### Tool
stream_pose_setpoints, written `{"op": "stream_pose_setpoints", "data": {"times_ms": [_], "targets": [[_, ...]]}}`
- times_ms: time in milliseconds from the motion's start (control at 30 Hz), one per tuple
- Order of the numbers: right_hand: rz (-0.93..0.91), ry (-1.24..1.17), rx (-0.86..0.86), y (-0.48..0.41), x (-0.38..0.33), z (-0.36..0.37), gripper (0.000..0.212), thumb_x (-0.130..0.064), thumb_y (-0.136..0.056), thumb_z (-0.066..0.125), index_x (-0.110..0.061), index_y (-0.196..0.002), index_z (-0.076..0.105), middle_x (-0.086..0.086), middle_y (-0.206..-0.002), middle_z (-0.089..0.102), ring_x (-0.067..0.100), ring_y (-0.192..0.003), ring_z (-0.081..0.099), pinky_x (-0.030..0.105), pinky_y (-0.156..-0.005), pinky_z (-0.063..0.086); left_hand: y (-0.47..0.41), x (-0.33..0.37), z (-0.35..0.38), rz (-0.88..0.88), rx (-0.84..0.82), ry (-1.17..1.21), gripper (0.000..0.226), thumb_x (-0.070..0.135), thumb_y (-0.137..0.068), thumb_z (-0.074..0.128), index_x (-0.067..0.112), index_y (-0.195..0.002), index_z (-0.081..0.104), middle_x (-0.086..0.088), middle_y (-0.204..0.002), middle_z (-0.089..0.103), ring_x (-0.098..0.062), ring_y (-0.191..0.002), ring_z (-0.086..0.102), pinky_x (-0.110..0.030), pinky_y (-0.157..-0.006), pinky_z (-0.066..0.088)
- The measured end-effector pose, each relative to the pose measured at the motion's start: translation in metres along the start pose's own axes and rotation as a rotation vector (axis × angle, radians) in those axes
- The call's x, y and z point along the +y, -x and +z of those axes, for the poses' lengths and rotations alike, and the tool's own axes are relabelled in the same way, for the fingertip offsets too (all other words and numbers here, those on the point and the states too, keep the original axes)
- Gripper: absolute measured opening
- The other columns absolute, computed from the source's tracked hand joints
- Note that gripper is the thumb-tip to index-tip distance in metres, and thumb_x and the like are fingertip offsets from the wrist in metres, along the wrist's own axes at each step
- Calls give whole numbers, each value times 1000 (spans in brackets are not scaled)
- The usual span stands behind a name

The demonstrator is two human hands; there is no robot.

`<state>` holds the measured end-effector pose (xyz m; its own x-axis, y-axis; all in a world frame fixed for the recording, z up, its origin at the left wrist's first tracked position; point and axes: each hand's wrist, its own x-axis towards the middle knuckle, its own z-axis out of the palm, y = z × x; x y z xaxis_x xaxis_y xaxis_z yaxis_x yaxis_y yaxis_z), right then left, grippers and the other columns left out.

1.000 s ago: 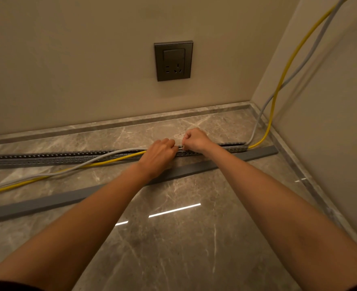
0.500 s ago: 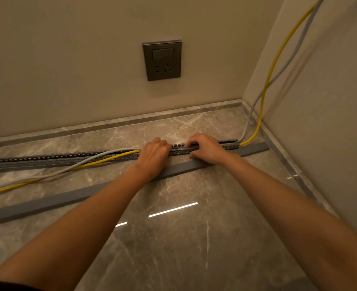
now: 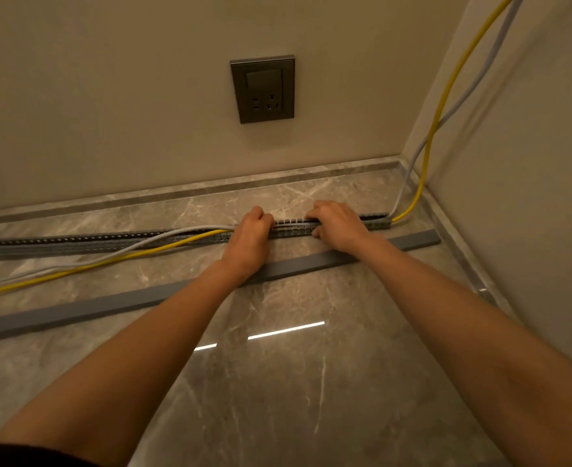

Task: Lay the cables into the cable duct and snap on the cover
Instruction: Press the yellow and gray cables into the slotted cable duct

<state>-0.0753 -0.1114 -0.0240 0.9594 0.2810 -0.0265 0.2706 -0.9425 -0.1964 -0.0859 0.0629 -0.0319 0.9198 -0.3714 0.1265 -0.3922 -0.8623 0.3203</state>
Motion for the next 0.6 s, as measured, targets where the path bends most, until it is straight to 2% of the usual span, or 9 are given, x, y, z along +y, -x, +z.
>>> {"op": "stream_pose_setpoints", "data": {"times_ms": [167,333,433,600], "targets": [[-25,7,-14,-12,8,-4,26,-12,-83,59,-12,-109,64,14,-110,62,33,-101,56,37,-82,43,-15,2,-1,-66,-51,-15,25,-7,-85,47,-4,-108,57,-24,-114,53,-39,-99,53,-44,-84,43],[24,-42,47,-15,4,2,21,-6,-83,55,-7,-101,66,15,-105,61,31,-94,57,38,-79,46,-10,-9,-8,-16,5,14,27,-11,-82,49,-7,-107,57,-26,-112,54,-39,-96,56,-45,-82,47],[14,-45,37,-17,-6,4,26,-6,-81,54,-4,-106,63,17,-109,59,33,-99,55,41,-86,45,-2,-26,-17,-53,66,-24,27,-6,-82,54,-6,-109,58,-27,-111,56,-40,-96,56,-46,-81,47],[-41,-208,13,-26,-43,10,34,-15,-85,56,-10,-119,57,14,-117,58,29,-108,52,39,-96,41,9,-65,-35,-136,34,-50,28,13,-84,63,-1,-108,59,-22,-110,57,-37,-100,54,-44,-86,45]]}}
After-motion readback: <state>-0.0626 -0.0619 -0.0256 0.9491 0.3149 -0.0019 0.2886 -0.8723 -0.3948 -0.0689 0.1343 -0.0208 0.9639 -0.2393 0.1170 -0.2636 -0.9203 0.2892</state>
